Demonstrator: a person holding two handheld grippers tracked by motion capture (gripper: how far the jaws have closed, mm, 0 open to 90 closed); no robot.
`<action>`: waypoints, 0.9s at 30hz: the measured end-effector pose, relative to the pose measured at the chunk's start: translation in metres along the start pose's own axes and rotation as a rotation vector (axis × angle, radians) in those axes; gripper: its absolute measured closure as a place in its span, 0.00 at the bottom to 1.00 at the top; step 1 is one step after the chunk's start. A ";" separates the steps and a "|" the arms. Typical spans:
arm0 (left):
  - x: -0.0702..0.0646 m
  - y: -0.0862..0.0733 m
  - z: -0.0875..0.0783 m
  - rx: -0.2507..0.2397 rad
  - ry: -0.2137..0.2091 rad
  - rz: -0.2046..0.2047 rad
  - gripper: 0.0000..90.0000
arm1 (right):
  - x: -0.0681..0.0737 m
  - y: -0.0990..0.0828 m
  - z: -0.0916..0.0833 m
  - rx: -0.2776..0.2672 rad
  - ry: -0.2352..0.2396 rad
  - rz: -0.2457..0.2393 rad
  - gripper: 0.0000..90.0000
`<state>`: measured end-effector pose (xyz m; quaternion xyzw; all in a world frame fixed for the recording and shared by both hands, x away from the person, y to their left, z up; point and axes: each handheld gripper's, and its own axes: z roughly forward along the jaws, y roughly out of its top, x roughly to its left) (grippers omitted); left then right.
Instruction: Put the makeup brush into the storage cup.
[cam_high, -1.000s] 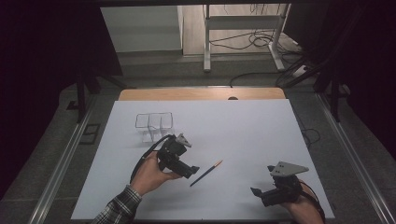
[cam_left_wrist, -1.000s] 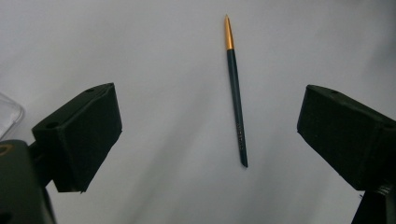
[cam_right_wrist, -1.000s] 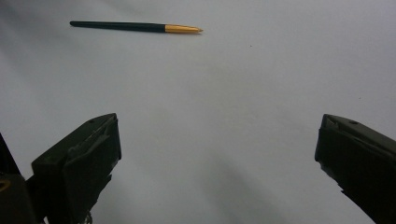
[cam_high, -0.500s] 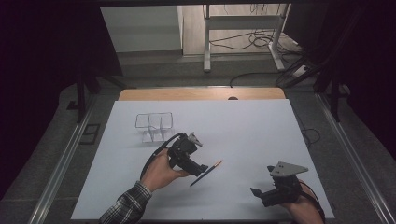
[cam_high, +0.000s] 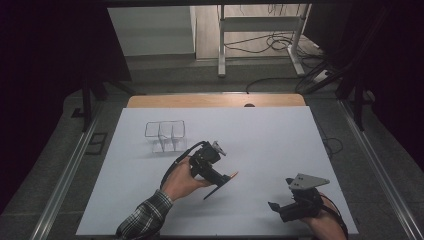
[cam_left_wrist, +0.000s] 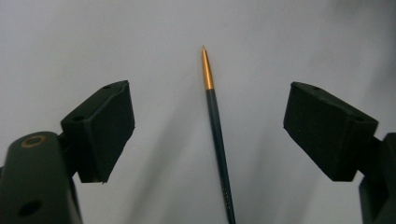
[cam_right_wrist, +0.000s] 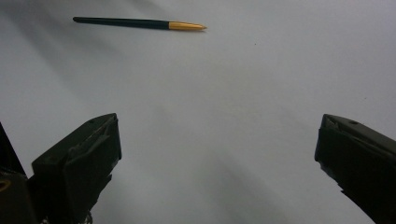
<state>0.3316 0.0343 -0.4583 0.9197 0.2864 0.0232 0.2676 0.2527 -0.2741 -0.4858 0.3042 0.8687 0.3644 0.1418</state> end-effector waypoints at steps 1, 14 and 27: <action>0.000 0.001 0.001 0.005 -0.001 0.002 0.20 | 0.000 0.000 0.000 0.000 0.000 -0.001 0.01; -0.004 0.012 0.019 0.051 -0.021 0.028 0.34 | 0.000 0.000 0.001 0.003 0.004 -0.004 0.01; -0.006 0.014 0.033 0.083 -0.040 0.023 0.56 | 0.000 0.000 0.001 0.006 0.002 -0.006 0.01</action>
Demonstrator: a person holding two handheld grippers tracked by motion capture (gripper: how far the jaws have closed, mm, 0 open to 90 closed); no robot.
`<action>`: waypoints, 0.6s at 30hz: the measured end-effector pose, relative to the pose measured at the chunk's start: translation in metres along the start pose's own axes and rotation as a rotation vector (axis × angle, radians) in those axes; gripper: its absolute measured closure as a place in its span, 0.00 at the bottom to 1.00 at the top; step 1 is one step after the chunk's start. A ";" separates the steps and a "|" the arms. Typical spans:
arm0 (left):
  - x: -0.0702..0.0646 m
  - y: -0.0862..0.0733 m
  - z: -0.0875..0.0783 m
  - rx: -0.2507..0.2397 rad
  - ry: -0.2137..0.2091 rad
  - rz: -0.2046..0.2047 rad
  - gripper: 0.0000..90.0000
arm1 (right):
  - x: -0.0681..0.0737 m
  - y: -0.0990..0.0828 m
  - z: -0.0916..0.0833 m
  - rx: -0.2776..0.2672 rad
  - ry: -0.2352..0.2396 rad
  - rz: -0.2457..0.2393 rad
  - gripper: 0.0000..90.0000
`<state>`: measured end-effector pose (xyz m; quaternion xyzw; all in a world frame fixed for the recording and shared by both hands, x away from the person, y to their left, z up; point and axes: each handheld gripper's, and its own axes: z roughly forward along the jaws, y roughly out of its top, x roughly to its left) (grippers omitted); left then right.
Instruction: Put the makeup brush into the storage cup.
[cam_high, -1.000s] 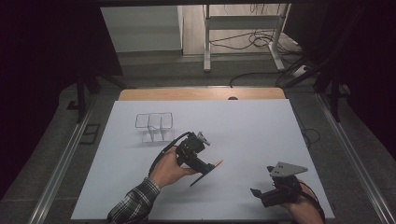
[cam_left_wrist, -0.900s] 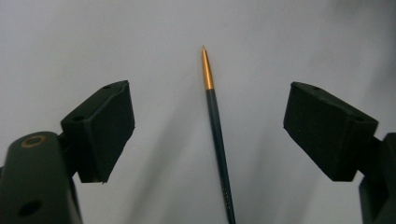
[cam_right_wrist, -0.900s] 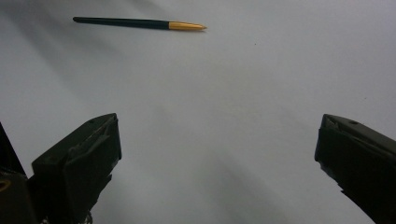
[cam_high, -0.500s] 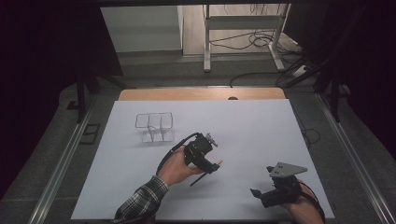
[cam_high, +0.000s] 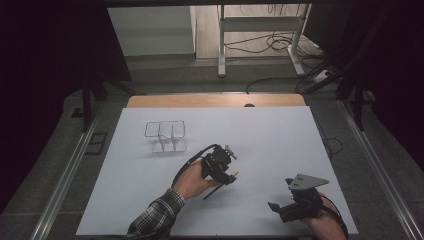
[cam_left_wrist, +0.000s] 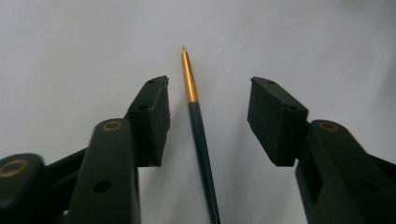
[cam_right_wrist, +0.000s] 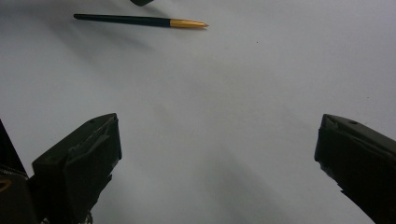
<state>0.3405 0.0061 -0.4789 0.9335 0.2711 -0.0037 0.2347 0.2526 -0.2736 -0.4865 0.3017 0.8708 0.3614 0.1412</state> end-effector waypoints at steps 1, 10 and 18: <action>0.000 0.000 0.001 0.001 -0.001 -0.003 0.58 | 0.000 0.000 0.000 0.000 -0.001 0.000 0.01; 0.000 0.000 0.012 0.032 -0.004 -0.002 0.72 | 0.000 0.000 0.000 0.004 -0.002 0.000 0.01; 0.000 0.002 0.024 0.028 0.014 -0.031 0.74 | 0.000 0.000 0.000 0.003 -0.001 -0.002 0.01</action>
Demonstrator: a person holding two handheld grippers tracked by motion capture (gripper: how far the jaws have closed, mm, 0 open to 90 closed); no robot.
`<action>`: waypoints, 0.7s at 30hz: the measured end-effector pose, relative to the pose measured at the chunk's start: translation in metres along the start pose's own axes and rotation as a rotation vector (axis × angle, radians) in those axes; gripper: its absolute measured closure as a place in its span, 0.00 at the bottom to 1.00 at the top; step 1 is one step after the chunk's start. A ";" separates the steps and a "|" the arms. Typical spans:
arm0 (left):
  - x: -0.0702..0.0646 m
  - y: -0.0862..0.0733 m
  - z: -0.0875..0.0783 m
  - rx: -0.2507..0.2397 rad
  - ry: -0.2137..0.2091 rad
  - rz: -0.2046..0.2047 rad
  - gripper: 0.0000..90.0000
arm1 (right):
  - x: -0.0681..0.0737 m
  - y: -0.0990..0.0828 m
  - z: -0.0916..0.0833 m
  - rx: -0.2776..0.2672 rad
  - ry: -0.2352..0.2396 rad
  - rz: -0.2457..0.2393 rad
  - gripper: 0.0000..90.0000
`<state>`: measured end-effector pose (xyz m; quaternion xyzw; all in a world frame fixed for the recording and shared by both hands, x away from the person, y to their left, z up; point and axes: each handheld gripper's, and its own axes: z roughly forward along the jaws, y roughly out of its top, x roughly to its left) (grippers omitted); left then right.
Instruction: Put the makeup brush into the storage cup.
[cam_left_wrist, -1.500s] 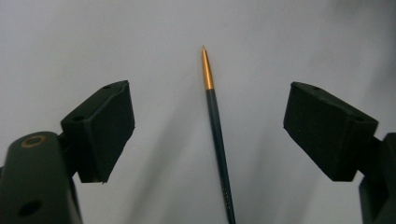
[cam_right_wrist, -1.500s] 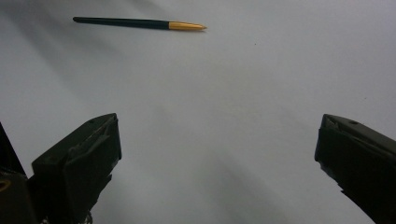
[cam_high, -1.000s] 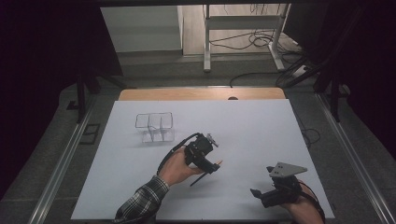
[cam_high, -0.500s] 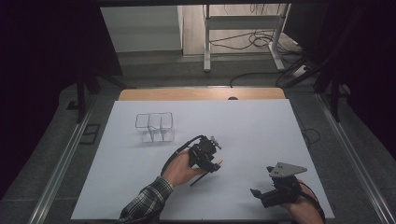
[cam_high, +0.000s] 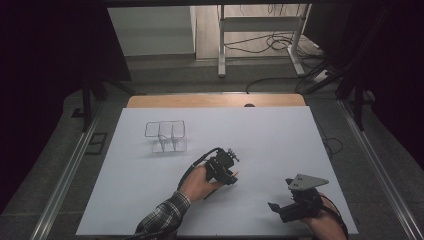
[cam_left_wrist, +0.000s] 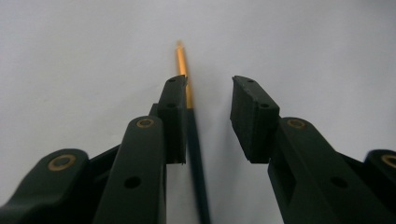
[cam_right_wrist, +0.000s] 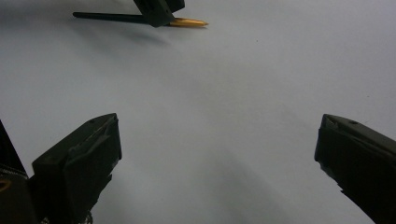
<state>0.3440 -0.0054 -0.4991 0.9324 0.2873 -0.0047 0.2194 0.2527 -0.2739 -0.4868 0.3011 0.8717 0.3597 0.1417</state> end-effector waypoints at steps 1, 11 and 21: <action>0.002 0.000 0.000 -0.006 -0.004 -0.012 0.74 | 0.000 0.000 0.000 -0.001 0.001 0.000 0.01; 0.005 -0.002 0.004 0.027 0.014 -0.030 0.74 | 0.000 0.000 0.000 0.001 0.001 -0.002 0.01; 0.003 -0.001 0.005 0.051 0.052 -0.017 0.87 | 0.000 0.000 0.000 0.003 0.004 -0.003 0.01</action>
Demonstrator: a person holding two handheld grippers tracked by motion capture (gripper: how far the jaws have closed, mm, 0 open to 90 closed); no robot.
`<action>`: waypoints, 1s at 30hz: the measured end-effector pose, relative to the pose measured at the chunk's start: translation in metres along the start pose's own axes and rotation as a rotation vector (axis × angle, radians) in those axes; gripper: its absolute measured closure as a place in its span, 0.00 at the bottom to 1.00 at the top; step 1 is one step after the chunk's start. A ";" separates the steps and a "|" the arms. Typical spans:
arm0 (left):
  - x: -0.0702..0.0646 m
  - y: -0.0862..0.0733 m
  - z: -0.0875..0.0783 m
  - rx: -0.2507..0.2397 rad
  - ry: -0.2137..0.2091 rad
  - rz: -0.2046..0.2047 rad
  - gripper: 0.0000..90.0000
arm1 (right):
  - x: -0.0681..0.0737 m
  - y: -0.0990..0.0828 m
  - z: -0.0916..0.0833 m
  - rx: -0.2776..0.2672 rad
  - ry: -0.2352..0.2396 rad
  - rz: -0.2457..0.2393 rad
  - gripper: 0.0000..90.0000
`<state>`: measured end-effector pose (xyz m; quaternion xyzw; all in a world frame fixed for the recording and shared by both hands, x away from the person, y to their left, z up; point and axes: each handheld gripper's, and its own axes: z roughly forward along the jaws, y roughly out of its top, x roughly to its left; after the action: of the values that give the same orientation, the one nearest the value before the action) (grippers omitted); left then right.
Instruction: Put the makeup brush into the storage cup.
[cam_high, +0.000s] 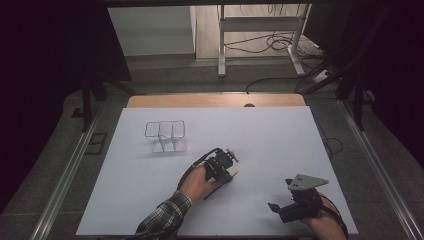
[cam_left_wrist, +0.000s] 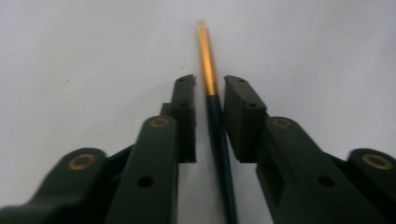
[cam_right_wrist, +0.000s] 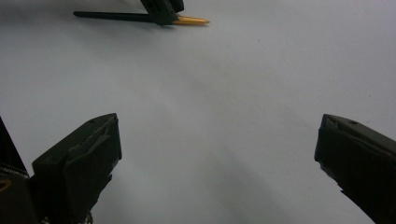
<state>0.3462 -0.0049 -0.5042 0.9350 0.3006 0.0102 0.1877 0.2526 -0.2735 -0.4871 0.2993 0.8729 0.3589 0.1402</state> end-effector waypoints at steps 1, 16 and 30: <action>-0.001 0.000 0.000 0.004 0.001 0.009 0.87 | 0.000 0.000 0.000 0.001 0.000 0.000 0.01; 0.006 -0.008 -0.018 -0.070 -0.027 0.027 0.93 | 0.000 0.000 0.001 0.010 0.003 -0.002 0.01; 0.014 -0.019 -0.045 -0.201 -0.029 0.008 0.93 | 0.000 0.000 0.001 0.014 0.003 -0.002 0.01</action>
<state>0.3407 0.0328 -0.4706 0.9127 0.2914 0.0278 0.2850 0.2525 -0.2729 -0.4882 0.2987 0.8759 0.3532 0.1374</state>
